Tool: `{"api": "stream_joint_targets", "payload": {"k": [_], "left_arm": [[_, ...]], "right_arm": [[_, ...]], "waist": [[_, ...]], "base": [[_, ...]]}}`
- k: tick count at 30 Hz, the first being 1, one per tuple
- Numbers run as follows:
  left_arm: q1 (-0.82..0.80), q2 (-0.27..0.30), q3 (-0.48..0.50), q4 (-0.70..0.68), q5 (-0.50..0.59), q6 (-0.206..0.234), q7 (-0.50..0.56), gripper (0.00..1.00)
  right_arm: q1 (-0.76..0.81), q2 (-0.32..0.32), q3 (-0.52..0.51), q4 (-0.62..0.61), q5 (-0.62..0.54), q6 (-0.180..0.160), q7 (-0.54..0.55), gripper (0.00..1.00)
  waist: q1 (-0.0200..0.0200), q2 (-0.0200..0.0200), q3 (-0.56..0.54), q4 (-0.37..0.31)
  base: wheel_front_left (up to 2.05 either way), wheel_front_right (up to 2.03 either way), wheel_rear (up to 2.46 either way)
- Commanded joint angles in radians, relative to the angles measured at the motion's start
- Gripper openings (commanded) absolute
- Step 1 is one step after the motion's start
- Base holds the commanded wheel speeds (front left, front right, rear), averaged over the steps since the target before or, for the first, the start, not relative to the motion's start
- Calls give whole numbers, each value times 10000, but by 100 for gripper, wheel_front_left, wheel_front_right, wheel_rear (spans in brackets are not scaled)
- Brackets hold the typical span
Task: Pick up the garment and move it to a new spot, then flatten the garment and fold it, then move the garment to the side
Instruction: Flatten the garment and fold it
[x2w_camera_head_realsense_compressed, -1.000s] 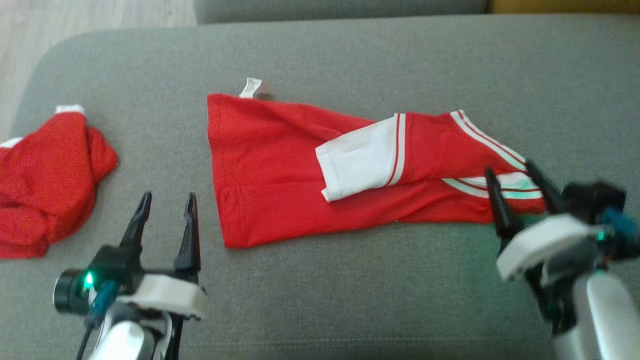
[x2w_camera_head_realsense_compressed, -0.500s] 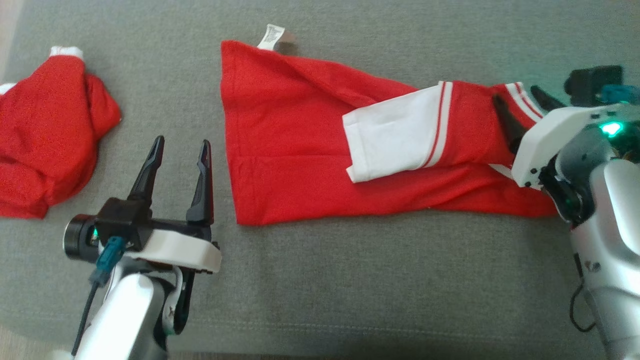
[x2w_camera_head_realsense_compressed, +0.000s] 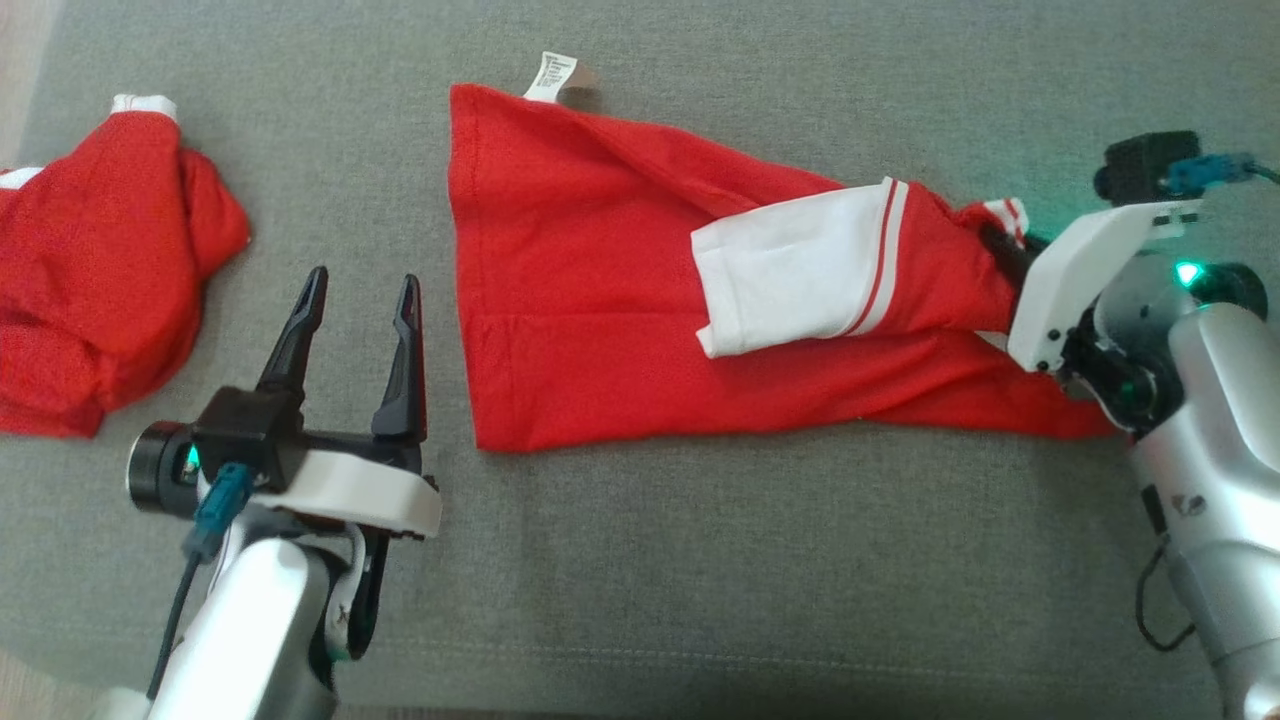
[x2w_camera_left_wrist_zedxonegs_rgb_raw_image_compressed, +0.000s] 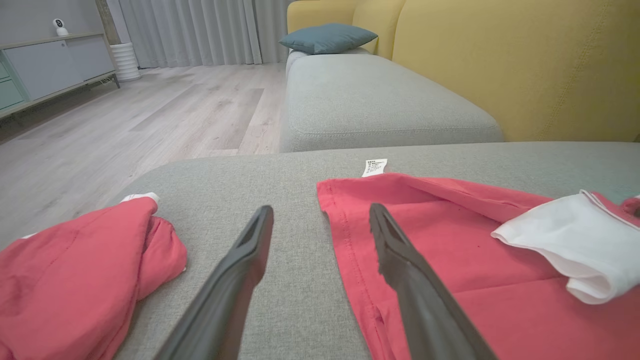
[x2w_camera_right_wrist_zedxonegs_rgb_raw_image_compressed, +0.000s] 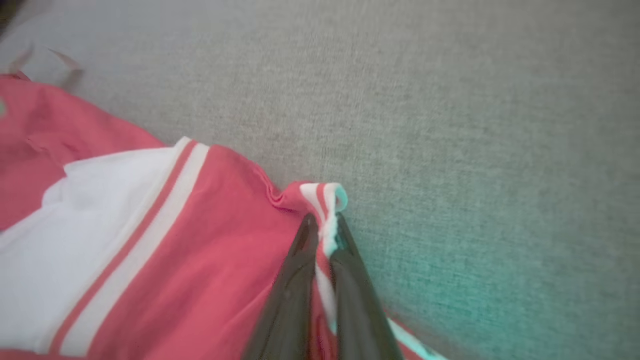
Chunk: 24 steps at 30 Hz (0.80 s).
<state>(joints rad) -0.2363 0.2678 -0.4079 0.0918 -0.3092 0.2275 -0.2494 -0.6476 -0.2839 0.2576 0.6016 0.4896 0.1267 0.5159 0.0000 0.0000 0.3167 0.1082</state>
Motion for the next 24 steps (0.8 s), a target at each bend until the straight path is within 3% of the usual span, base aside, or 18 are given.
{"api": "stream_joint_targets", "payload": {"k": [1,7,13,16,17,18,24], "left_arm": [[-282,156,450,-305,119,-47,-121,100],[-227,146,510,-379,166,-59,-122,100],[-238,125,543,-424,196,-110,-123,100],[-243,111,559,-417,214,-126,-123,100],[-235,109,568,-413,218,-128,-123,100],[-221,108,579,-408,222,-128,-123,100],[-69,113,624,-316,233,-101,-123,100]], "right_arm": [[-79,-93,-23,-518,352,40,-534,0],[-197,7,-1341,-333,1161,40,-1585,0],[-540,113,-3322,985,1565,40,-2393,0],[-644,85,-3830,1580,1476,40,-2762,0],[-657,108,-3888,1667,1449,40,-2928,34],[-640,140,-3873,1708,1388,40,-3097,100],[-54,-61,-2877,919,182,40,-4964,100]], "waist": [[0,0,-32,-34],[0,0,-77,-92],[0,0,18,-105],[0,0,50,-115],[0,0,47,-130],[0,0,36,-149],[0,0,-245,-345]], "base": [[0,0,0],[0,0,0],[0,0,0],[0,0,0],[0,0,0],[0,0,0],[0,0,0]]}}
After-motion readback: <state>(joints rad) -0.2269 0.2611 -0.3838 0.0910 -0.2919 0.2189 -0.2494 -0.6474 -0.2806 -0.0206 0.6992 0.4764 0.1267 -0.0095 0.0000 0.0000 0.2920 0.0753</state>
